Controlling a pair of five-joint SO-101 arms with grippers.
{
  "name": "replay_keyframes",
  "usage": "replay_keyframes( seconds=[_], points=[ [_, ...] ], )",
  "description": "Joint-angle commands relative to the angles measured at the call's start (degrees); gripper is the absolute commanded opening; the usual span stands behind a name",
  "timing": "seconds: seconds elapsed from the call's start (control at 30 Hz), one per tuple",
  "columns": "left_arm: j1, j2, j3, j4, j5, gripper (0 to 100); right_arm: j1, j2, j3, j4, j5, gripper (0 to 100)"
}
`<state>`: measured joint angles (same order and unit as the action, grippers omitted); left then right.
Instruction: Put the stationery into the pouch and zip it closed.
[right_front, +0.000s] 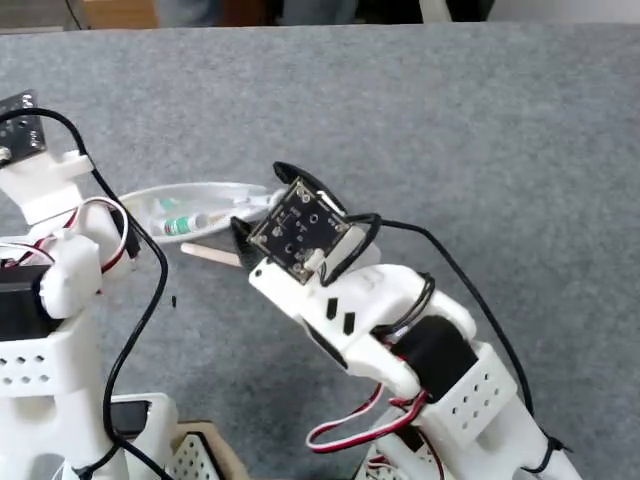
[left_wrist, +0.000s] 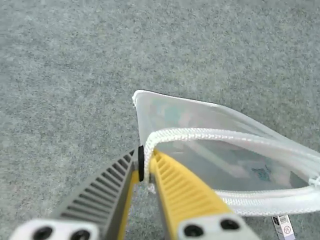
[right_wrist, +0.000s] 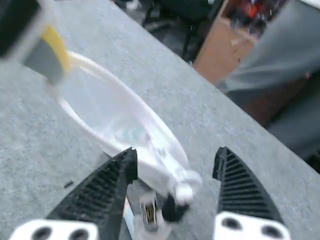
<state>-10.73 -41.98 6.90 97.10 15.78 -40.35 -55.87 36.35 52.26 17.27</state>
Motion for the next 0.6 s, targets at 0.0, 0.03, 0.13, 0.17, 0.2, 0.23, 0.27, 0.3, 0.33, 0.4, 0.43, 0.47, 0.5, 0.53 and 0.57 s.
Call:
replay_keyframes(
  seconds=[0.0, 0.03, 0.13, 0.17, 0.2, 0.23, 0.27, 0.3, 0.33, 0.4, 0.43, 0.47, 0.5, 0.53, 0.57],
  points=[
    [-3.38, 0.44, -1.98, -0.79, -0.26, 3, 4.04, -0.66, -2.77, 2.46, 0.44, 20.2],
    [-4.18, 0.44, -1.98, -0.79, -0.26, 3, 5.27, -0.66, -2.77, 3.34, 0.44, 18.8],
    [-5.23, 0.44, -1.98, 0.0, -0.26, 3, 9.23, -0.48, -2.77, 5.98, 0.35, 15.1],
    [-5.23, 0.44, -1.98, 0.0, -0.26, 3, 10.55, -0.4, -2.77, 6.86, 0.35, 14.3],
    [-5.32, 0.44, -1.98, 0.18, -0.26, 3, 11.78, -0.31, -2.59, 7.65, 0.35, 13.9],
    [-5.32, 0.44, -1.98, 0.26, -0.26, 3, 12.75, -0.22, -1.98, 8.09, 0.35, 13.8],
    [-5.32, 0.44, -1.8, 0.26, -0.26, 3, 13.63, -0.22, -1.27, 8.44, 0.35, 13.8],
    [-5.32, 0.44, -1.63, 0.09, -0.26, 3, 14.24, -0.22, -0.4, 8.79, 0.35, 13.9],
    [-5.32, 0.44, -1.54, 0.09, -0.26, 3, 15.03, -0.22, 0.57, 9.23, 0.35, 13.9],
    [-5.32, 0.44, -1.54, 0.18, -0.26, 3, 16.09, -0.22, 2.68, 9.93, 0.18, 13.9],
    [-5.32, 0.44, -1.54, 0.26, -0.26, 3, 16.62, -0.22, 3.56, 10.46, -0.53, 13.9],
    [-5.32, 0.44, -1.54, 0.26, -0.26, 3, 17.41, -0.22, 4.26, 11.16, -1.76, 13.9],
    [-5.32, 0.44, -1.45, 0.26, -0.26, 3, 18.2, -0.22, 4.79, 11.78, -3.16, 13.9],
    [-5.32, 0.44, -1.27, 0.26, -0.26, 3, 18.81, -0.04, 5.14, 12.48, -4.57, 13.9],
    [-5.32, 0.44, -0.84, 0.26, -0.26, 3, 19.34, 0.48, 5.23, 13.45, -5.36, 13.9]
  ],
)
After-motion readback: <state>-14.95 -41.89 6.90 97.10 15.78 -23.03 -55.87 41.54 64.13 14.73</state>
